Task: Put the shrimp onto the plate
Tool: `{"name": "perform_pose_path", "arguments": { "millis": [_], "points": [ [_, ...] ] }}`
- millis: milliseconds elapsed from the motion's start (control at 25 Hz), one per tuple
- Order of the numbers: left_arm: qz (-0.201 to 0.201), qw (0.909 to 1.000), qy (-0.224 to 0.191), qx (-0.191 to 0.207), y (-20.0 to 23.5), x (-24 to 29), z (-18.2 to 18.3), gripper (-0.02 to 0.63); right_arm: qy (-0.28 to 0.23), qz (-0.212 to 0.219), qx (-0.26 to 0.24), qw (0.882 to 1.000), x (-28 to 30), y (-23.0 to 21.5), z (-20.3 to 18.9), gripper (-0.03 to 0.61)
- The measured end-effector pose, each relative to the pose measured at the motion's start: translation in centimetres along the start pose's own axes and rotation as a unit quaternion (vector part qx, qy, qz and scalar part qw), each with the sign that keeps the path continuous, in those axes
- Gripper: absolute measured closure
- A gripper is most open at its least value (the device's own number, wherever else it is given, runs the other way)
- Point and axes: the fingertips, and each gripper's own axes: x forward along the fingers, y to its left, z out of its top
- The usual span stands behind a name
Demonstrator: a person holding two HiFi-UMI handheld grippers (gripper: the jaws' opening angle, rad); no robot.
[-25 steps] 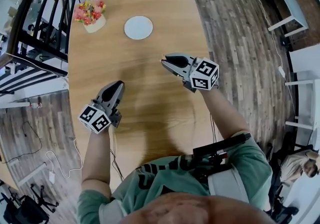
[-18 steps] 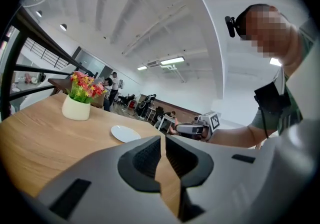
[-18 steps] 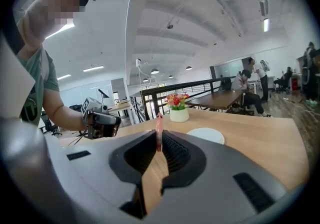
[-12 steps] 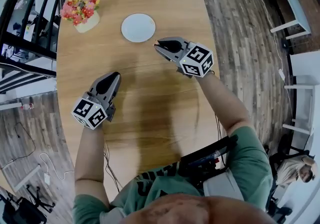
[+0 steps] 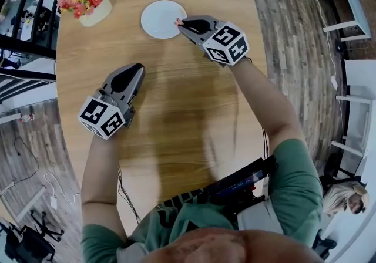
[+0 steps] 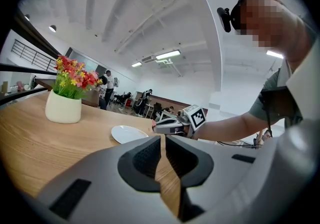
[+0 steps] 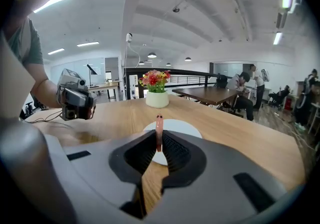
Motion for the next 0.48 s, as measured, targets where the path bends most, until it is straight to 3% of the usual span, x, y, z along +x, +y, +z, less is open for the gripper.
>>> {"name": "perform_pose_path", "arguments": {
  "millis": [480],
  "points": [
    [-0.009,1.0,0.0,0.001,-0.1,0.8,-1.0,0.578,0.045,-0.03,-0.039,0.998,3.6,-1.5,-2.6,0.537]
  ]
}}
